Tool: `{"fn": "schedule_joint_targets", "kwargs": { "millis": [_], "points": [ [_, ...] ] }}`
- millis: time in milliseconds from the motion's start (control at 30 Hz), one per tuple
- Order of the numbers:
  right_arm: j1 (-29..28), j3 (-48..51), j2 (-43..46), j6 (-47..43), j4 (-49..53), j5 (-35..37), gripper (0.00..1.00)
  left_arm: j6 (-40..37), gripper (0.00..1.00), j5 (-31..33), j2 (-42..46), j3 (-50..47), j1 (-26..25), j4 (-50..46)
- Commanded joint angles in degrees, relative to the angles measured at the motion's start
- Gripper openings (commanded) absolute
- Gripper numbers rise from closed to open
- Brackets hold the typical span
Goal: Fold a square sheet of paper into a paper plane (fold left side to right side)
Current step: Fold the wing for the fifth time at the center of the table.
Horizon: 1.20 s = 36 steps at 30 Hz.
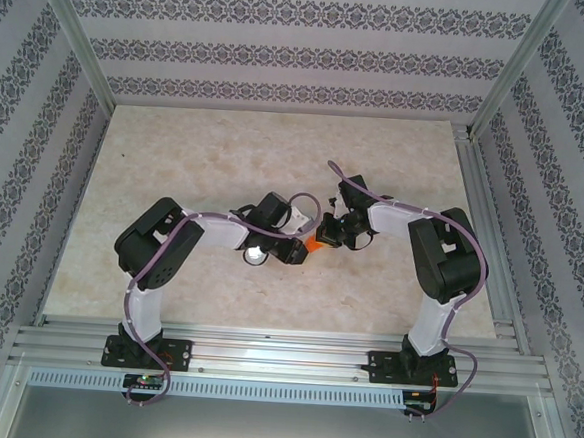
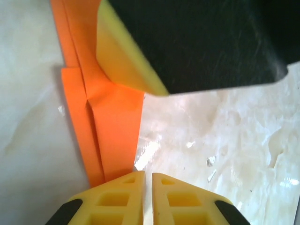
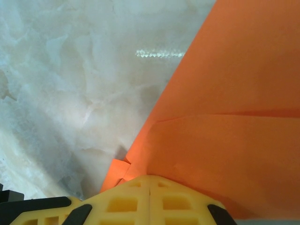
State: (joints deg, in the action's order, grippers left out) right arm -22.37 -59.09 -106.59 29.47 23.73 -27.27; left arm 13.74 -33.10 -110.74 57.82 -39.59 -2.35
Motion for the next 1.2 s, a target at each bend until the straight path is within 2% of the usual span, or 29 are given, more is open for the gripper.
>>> {"fn": "schedule_joint_targets", "kwargs": {
  "millis": [0,433,733,933,1167],
  "points": [
    [2.1,1.2,-2.7,-1.4,3.5,8.6,0.00,0.8,0.14,0.8,1.1,-5.1,0.9,-6.0],
    [1.5,0.7,-2.3,-1.6,3.1,7.5,0.00,1.8,0.14,1.1,8.3,-14.6,3.7,-3.9],
    [1.5,-0.6,3.2,0.1,-0.3,2.0,0.01,4.8,0.12,-4.6,14.8,-6.4,4.5,-3.0],
    [3.1,-2.7,9.8,-0.2,2.8,2.3,0.07,5.3,0.10,-5.9,10.2,2.2,3.2,-3.4],
    [3.6,-1.5,10.4,-1.4,5.4,1.6,0.00,6.2,0.09,-7.6,1.2,6.9,0.6,-1.4]
  ]
}}
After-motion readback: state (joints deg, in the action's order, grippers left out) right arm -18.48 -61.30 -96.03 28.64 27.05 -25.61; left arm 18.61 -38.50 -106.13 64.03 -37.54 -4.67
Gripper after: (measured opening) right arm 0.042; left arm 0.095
